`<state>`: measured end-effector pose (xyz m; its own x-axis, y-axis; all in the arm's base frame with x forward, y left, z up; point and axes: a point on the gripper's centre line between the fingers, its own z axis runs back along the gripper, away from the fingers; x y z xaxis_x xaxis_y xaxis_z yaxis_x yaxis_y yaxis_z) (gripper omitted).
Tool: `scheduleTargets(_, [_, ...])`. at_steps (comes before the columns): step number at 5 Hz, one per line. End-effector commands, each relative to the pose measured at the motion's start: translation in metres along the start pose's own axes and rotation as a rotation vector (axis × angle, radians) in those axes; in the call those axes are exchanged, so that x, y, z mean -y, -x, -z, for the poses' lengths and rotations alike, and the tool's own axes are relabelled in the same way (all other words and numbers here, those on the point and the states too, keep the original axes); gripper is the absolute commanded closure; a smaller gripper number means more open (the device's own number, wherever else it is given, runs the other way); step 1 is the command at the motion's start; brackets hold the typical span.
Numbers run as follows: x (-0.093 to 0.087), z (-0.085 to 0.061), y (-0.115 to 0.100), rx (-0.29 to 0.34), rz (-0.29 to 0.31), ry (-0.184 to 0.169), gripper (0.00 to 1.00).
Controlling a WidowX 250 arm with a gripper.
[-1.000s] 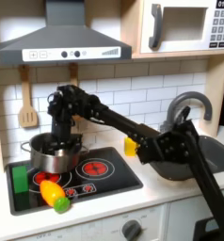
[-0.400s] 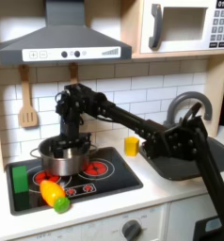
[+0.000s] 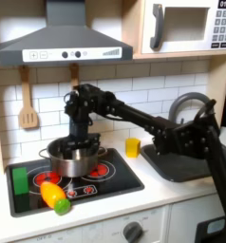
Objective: Slide pot right
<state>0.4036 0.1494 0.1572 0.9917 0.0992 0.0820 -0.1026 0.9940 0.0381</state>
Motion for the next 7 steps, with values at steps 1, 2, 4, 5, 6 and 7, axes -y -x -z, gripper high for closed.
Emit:
scheduleTargets(1, [0.024,-0.006,0.011,0.002,0.051,0.013,0.0])
scheduleTargets(2, [0.031,-0.008,0.016,0.002,0.064,0.017,0.0])
scheduleTargets(4, [0.049,-0.009,0.03,-0.006,0.1,0.03,0.0])
scheduleTargets(5, [0.061,-0.008,0.037,-0.011,0.133,0.032,0.0])
scheduleTargets(6, [0.067,-0.01,0.042,-0.01,0.146,0.036,0.0])
scheduleTargets(7, [0.072,-0.012,0.046,-0.009,0.159,0.036,0.0])
